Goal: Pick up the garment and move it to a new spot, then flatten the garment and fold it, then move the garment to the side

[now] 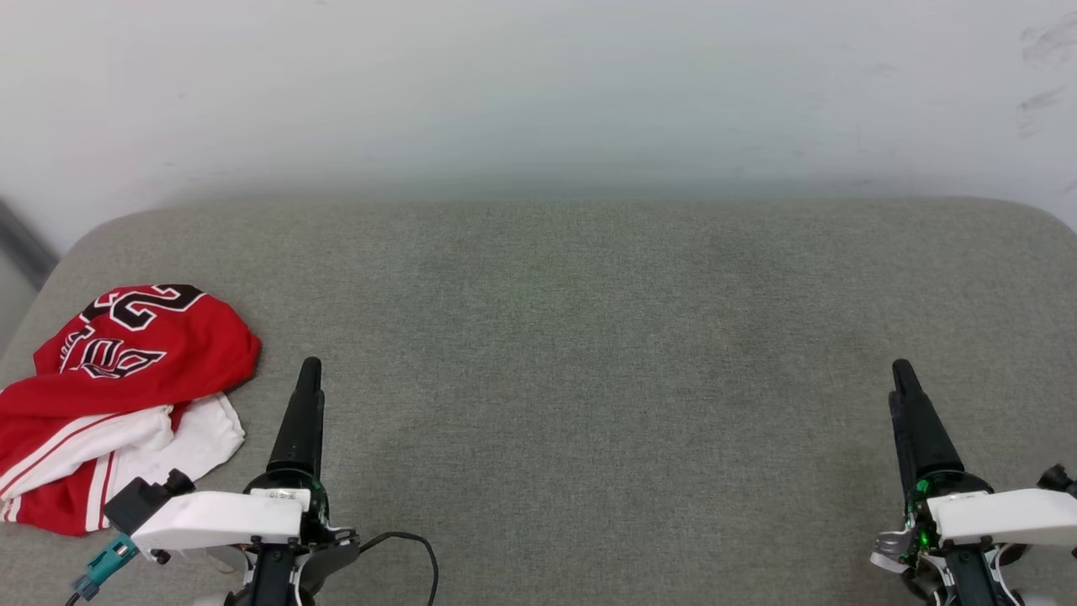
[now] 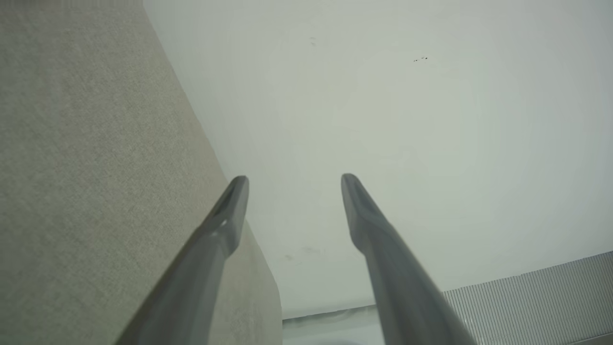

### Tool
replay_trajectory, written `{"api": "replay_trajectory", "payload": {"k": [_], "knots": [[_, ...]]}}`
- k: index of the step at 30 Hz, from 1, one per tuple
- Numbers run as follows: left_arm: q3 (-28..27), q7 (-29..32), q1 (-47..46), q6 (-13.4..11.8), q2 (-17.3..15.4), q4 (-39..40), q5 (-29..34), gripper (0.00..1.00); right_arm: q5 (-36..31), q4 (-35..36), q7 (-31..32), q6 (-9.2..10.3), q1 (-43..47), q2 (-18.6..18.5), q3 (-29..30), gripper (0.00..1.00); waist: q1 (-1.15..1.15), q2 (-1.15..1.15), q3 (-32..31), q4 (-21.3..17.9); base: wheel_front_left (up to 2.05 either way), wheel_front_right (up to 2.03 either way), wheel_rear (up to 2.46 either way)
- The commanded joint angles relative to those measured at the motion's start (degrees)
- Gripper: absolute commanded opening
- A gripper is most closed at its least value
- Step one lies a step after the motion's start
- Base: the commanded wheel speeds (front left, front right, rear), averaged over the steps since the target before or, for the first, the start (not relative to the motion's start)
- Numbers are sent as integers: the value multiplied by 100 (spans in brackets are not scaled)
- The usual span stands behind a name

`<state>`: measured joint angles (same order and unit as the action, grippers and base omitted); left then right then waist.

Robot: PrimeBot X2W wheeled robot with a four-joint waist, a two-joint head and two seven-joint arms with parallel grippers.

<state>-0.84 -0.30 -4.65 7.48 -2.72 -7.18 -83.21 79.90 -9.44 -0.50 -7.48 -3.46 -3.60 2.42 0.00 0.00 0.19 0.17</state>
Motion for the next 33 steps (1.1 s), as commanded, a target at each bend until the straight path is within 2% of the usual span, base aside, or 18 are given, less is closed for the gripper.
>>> {"api": "replay_trajectory", "payload": {"k": [1,9,26,27,33], "knots": [[24,-68,-81,1,-11,133,218,100,-341,152,-54,-1,-77,-69,-1,100,0,0,-3,2,0,0,0],[154,-241,-69,1,-30,171,1440,100,-1821,254,-227,-1,-13,-48,-74,100,0,0,-27,9,0,0,0],[262,-567,43,2,-83,108,3794,100,-4250,347,-409,-2,28,32,-77,100,0,0,-75,15,0,0,0],[288,-619,30,2,-108,88,4176,100,-4571,400,-382,-2,38,41,-78,100,0,0,-77,12,0,0,0],[313,-716,-1,1,-163,100,4766,100,-5134,500,-354,-2,71,51,-81,100,0,0,-81,10,0,0,0]]}}
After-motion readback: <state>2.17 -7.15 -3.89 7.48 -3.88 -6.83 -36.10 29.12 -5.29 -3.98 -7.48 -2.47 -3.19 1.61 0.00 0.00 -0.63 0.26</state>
